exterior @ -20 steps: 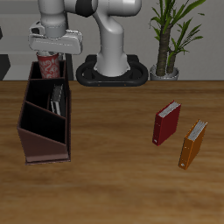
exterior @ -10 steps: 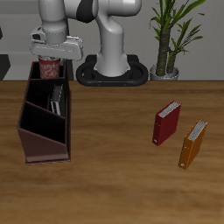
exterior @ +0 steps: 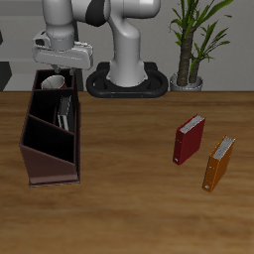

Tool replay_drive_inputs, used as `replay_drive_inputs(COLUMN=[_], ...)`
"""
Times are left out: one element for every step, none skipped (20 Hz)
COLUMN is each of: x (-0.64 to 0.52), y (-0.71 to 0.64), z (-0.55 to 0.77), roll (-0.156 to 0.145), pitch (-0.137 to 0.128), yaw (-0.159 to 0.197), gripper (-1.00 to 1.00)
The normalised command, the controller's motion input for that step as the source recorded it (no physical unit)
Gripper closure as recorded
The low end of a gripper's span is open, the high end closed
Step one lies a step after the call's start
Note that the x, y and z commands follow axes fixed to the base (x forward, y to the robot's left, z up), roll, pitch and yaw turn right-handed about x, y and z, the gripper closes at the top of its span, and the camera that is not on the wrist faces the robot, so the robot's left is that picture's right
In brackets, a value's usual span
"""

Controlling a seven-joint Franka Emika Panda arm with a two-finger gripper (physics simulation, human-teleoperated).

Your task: Place the striped book into the right desk caddy's front compartment and place the red mug into the right desk caddy's right compartment

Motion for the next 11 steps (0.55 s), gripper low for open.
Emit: replay_drive_inputs(x=[-0.06, -0.03, 0.0, 0.0, 0.0, -0.24, 0.0, -0.33, 0.0, -0.18, -0.09], y=[0.29, -0.01, 0.0, 0.0, 0.0, 0.58, 0.0, 0.34, 0.0, 0.41, 0.13], z=[0.13, 0.0, 0.0, 0.0, 0.0, 0.17, 0.0, 0.41, 0.0, 0.37, 0.16], roll=[0.064, 0.0, 0.0, 0.0, 0.0, 0.111, 0.0, 0.015, 0.0, 0.086, 0.031], pitch=[-0.036, 0.0, 0.0, 0.0, 0.0, 0.005, 0.0, -0.06, 0.0, -0.032, -0.026], yaw=[0.061, 0.0, 0.0, 0.0, 0.0, 0.037, 0.0, 0.09, 0.0, 0.073, 0.034], gripper=[-1.0, -1.0, -1.0, -1.0, -1.0, -1.0, -1.0, -1.0, -1.0, -1.0, -1.0])
